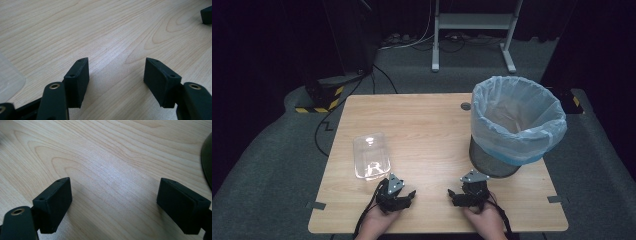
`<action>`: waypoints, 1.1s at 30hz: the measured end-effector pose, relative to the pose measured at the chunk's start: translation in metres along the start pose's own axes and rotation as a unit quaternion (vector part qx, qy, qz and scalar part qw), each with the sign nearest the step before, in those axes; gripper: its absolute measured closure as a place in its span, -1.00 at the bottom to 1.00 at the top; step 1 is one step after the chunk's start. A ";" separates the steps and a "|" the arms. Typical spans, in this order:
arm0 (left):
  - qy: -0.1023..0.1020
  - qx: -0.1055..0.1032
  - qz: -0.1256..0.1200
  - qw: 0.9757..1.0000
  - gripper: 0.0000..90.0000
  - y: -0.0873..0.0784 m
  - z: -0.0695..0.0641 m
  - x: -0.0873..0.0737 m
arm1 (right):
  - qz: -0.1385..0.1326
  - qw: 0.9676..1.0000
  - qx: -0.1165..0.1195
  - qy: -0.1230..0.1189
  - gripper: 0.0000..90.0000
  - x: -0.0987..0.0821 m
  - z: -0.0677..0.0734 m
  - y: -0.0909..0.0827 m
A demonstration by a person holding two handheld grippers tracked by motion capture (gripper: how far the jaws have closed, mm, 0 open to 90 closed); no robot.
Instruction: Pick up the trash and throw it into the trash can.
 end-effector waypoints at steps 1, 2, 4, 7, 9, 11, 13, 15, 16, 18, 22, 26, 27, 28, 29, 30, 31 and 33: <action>0.000 0.000 0.000 1.000 -0.18 0.000 0.000 0.000 | 0.000 1.000 0.000 0.000 -0.73 0.000 0.000 0.000; -0.001 0.000 0.000 1.000 -0.18 0.000 0.000 0.000 | 0.000 1.000 0.000 0.001 -0.73 0.000 0.000 0.000; 0.001 0.002 0.001 1.000 -0.18 0.000 0.000 0.000 | 0.000 1.000 0.000 0.000 -0.73 0.000 0.000 0.000; -0.002 0.000 -0.001 1.000 -0.18 -0.001 0.000 -0.001 | 0.000 1.000 0.000 0.001 -0.73 0.000 0.000 0.000; -0.001 0.000 0.000 1.000 -0.18 -0.002 -0.001 -0.001 | 0.000 1.000 0.000 0.001 -0.73 0.000 0.000 0.000; 0.007 0.003 0.001 1.000 -0.14 -0.003 -0.001 -0.002 | 0.000 1.000 0.000 0.001 -0.73 0.000 0.000 0.000; -0.008 -0.003 0.000 1.000 -0.06 -0.009 0.001 0.000 | 0.000 1.000 0.000 0.001 -0.73 0.000 0.000 0.000; -0.015 0.000 -0.016 1.000 0.19 -0.022 0.007 0.002 | 0.001 1.000 0.001 0.003 -0.73 0.000 0.000 0.000; -0.024 0.008 -0.026 0.999 0.19 -0.031 0.012 0.004 | 0.001 1.000 0.001 0.003 -0.73 0.000 0.000 0.000; -0.049 0.020 -0.056 0.997 0.37 -0.053 0.027 0.008 | 0.000 1.000 0.001 0.003 -0.73 0.000 0.000 0.000; -0.116 0.110 -0.088 0.983 0.40 -0.089 0.077 0.016 | 0.000 1.000 0.001 0.003 -0.73 0.000 0.000 0.000; -0.188 0.164 -0.081 0.965 0.14 -0.084 0.123 0.010 | 0.000 1.000 0.001 0.003 -0.73 0.000 0.000 0.000; -0.188 0.164 -0.081 0.965 0.14 -0.084 0.123 0.010 | 0.000 1.000 0.001 0.003 -0.73 0.000 0.000 0.000; -0.233 0.155 -0.080 0.957 0.15 -0.078 0.143 0.003 | 0.000 1.000 0.001 0.003 -0.73 0.000 0.000 0.000; -0.233 0.155 -0.080 0.957 0.14 -0.078 0.143 0.003 | 0.000 1.000 0.001 0.003 -0.73 0.000 0.000 0.000; -0.245 0.150 -0.076 0.955 0.14 -0.074 0.149 0.000 | 0.001 1.000 0.001 0.002 -0.73 0.000 0.000 0.000; -0.245 0.155 -0.065 0.955 0.14 -0.071 0.151 -0.001 | 0.001 1.000 0.001 0.002 -0.73 0.000 0.000 0.000; -0.241 0.152 -0.059 0.957 0.15 -0.067 0.152 -0.002 | 0.001 1.000 0.000 0.002 -0.72 0.000 0.000 0.000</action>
Point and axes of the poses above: each handheld gripper's, and its own axes: y roughly forward along the jaws, x roughly out of its top, z roughly to its left, the point moved 2 cm from there along y, roughly forward along the jaws, and after that the axes turned 3 degrees about z, right-handed, at the moved point
